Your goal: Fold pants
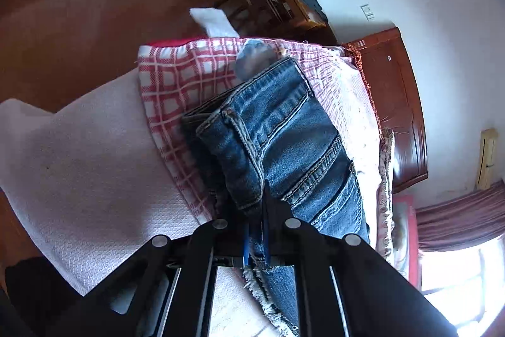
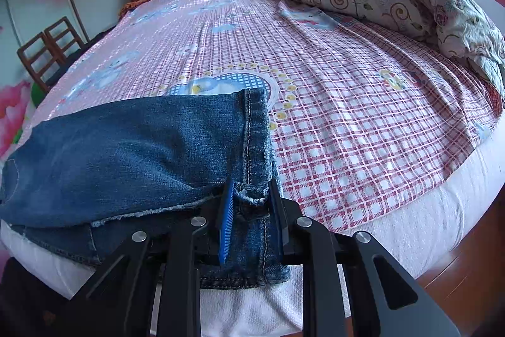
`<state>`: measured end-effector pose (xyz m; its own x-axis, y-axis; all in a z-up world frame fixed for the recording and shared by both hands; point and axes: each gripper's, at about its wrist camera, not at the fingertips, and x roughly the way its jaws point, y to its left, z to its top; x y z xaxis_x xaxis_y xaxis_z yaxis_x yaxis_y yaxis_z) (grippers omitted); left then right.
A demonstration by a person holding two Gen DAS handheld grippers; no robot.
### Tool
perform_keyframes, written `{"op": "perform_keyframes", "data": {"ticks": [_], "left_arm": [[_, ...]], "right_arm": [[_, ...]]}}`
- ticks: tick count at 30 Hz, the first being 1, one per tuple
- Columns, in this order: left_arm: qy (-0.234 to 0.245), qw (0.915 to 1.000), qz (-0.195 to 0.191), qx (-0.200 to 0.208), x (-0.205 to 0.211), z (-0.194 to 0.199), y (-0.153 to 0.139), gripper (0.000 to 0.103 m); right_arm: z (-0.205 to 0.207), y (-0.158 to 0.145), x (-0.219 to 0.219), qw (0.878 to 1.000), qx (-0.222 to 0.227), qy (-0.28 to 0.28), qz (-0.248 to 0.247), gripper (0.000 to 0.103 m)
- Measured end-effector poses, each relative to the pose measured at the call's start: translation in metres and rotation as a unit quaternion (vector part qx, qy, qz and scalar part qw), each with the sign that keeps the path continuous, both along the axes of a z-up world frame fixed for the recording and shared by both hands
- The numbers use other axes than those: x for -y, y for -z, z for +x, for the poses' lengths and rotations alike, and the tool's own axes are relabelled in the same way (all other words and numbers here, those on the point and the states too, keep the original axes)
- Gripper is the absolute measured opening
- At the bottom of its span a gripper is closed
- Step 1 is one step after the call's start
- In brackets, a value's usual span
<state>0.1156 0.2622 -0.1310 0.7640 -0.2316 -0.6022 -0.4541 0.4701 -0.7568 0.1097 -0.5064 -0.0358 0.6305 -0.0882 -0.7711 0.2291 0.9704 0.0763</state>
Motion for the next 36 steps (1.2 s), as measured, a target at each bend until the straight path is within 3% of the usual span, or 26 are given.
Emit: {"op": "perform_keyframes", "data": {"ticks": [3, 6, 7, 11, 13, 14, 15, 19, 22, 24, 26, 29, 31, 32, 33, 36], "left_arm": [[0.002, 1.0000, 0.006, 0.002, -0.002, -0.001, -0.016, 0.005], [0.025, 0.9982, 0.048, 0.027, -0.004, 0.000, -0.043, 0.006], [0.025, 0.9982, 0.046, 0.031, -0.006, 0.002, -0.045, 0.006], [0.014, 0.9994, 0.032, -0.007, -0.016, 0.005, -0.025, 0.006], [-0.002, 1.0000, 0.001, -0.005, -0.017, -0.001, -0.010, 0.007], [-0.007, 0.9999, -0.008, 0.001, -0.017, -0.003, -0.007, 0.007], [-0.007, 1.0000, -0.003, 0.001, -0.015, -0.004, -0.008, 0.007], [0.004, 0.9999, 0.003, -0.010, -0.013, 0.002, -0.012, 0.008], [0.011, 0.9998, 0.011, -0.014, -0.015, 0.018, -0.014, 0.008], [0.010, 0.9999, 0.005, -0.012, -0.016, 0.018, -0.013, 0.008], [0.009, 0.9999, 0.004, -0.012, -0.015, 0.018, -0.013, 0.008], [0.008, 0.9999, 0.001, -0.014, -0.014, 0.023, -0.011, 0.008], [0.007, 0.9999, -0.006, -0.015, -0.015, 0.023, -0.010, 0.008], [0.004, 0.9998, -0.012, -0.015, -0.017, 0.023, -0.011, 0.008], [0.001, 0.9998, -0.018, -0.012, -0.015, 0.023, -0.012, 0.008], [-0.007, 0.9992, -0.040, 0.005, -0.018, 0.021, -0.016, 0.008]], "right_arm": [[0.001, -0.003, -0.002, 1.000, -0.003, -0.005, -0.011, 0.019], [0.001, -0.005, -0.006, 1.000, -0.009, -0.015, -0.020, 0.019], [-0.001, -0.007, -0.008, 0.999, -0.009, -0.020, -0.023, 0.019], [-0.007, -0.009, -0.010, 0.999, -0.005, -0.026, -0.022, 0.019], [-0.007, -0.001, 0.002, 1.000, -0.020, -0.005, 0.016, 0.038], [-0.012, 0.001, 0.010, 0.999, -0.019, 0.016, 0.044, 0.053], [-0.020, 0.000, 0.021, 0.995, -0.004, 0.042, 0.088, 0.054], [-0.056, 0.001, 0.056, 0.956, 0.051, 0.148, 0.249, 0.054], [-0.065, 0.005, 0.055, 0.928, 0.067, 0.165, 0.327, 0.054], [-0.064, 0.014, 0.049, 0.903, 0.071, 0.172, 0.388, 0.054], [-0.062, 0.023, 0.040, 0.887, 0.062, 0.183, 0.420, 0.053], [-0.051, 0.033, 0.024, 0.876, 0.046, 0.185, 0.443, 0.049], [-0.041, 0.038, 0.020, 0.878, 0.041, 0.191, 0.437, 0.033], [-0.036, 0.039, 0.019, 0.879, 0.047, 0.190, 0.434, 0.012], [-0.032, 0.037, 0.018, 0.884, 0.048, 0.191, 0.425, 0.003], [-0.026, 0.016, 0.009, 0.901, 0.062, 0.160, 0.399, 0.002]]}}
